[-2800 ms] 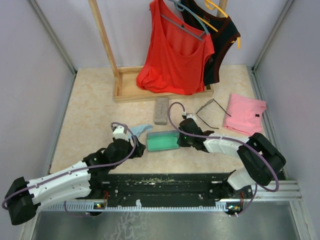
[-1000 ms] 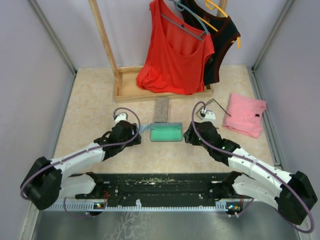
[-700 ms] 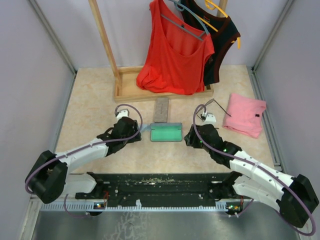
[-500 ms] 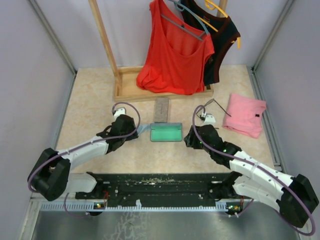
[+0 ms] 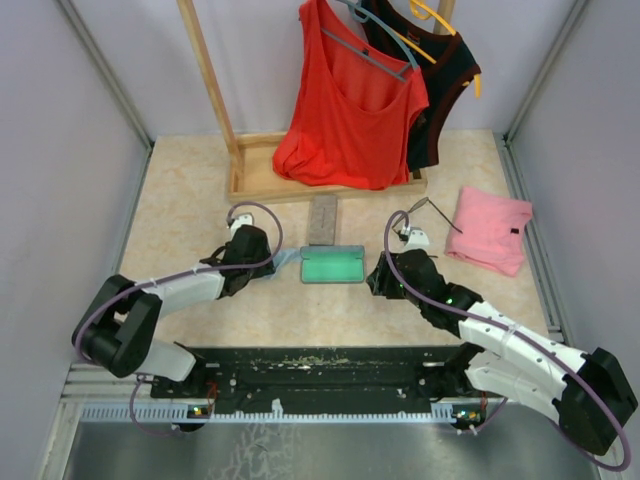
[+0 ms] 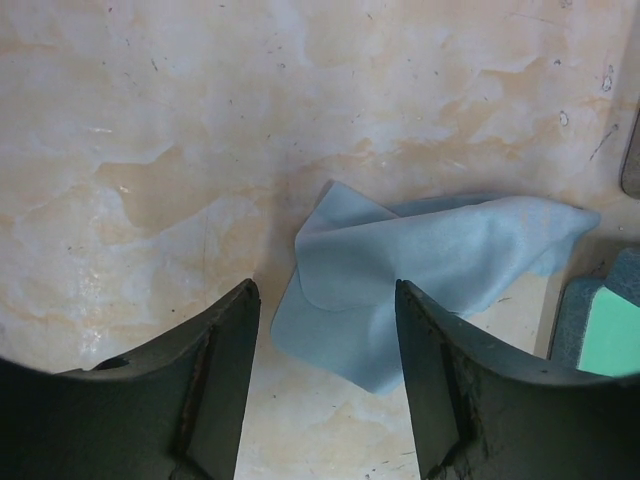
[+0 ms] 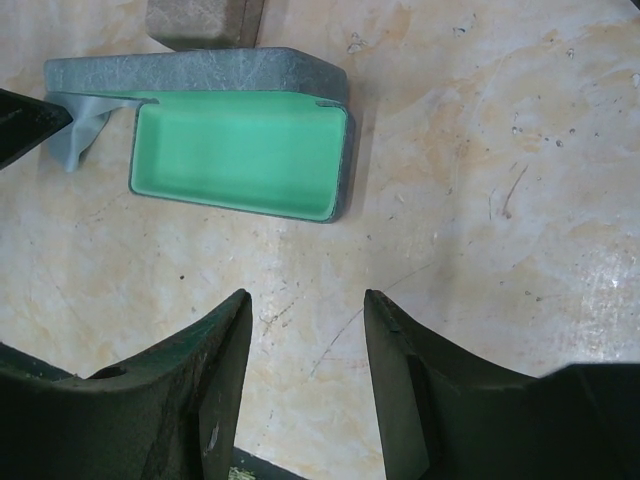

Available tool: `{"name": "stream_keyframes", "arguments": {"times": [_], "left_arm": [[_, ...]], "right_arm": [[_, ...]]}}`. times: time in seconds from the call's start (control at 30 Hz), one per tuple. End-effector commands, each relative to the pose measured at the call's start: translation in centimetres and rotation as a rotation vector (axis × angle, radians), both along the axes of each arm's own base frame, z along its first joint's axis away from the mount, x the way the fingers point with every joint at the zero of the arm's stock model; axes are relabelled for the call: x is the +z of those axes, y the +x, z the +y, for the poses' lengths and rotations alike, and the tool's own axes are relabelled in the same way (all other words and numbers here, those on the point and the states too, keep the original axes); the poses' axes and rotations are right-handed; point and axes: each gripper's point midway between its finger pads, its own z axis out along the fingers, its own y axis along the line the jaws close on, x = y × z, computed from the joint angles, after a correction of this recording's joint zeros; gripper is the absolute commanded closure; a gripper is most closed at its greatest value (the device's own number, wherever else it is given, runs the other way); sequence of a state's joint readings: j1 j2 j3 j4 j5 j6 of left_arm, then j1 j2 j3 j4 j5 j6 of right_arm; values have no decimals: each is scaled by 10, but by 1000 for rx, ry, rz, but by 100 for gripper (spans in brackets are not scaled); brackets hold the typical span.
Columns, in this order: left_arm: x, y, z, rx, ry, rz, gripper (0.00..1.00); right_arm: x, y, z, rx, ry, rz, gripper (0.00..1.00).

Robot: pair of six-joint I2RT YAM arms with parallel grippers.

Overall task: Organize the sunglasses
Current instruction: Pick up the glasses cleaning cloth from the center of the board.

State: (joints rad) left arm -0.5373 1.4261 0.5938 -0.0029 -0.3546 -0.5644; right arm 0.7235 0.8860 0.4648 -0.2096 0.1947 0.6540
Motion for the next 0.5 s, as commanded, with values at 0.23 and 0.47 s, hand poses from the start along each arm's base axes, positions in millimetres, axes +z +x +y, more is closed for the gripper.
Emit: {"name": "stream_keyframes", "arguments": {"times": [0.23, 0.47], "left_arm": [[-1, 16, -7, -33, -14, -36, 47], [-9, 20, -4, -39, 9, -35, 60]], "right_arm": [[9, 4, 2, 5, 17, -29, 51], [11, 2, 0, 4, 17, -29, 51]]}}
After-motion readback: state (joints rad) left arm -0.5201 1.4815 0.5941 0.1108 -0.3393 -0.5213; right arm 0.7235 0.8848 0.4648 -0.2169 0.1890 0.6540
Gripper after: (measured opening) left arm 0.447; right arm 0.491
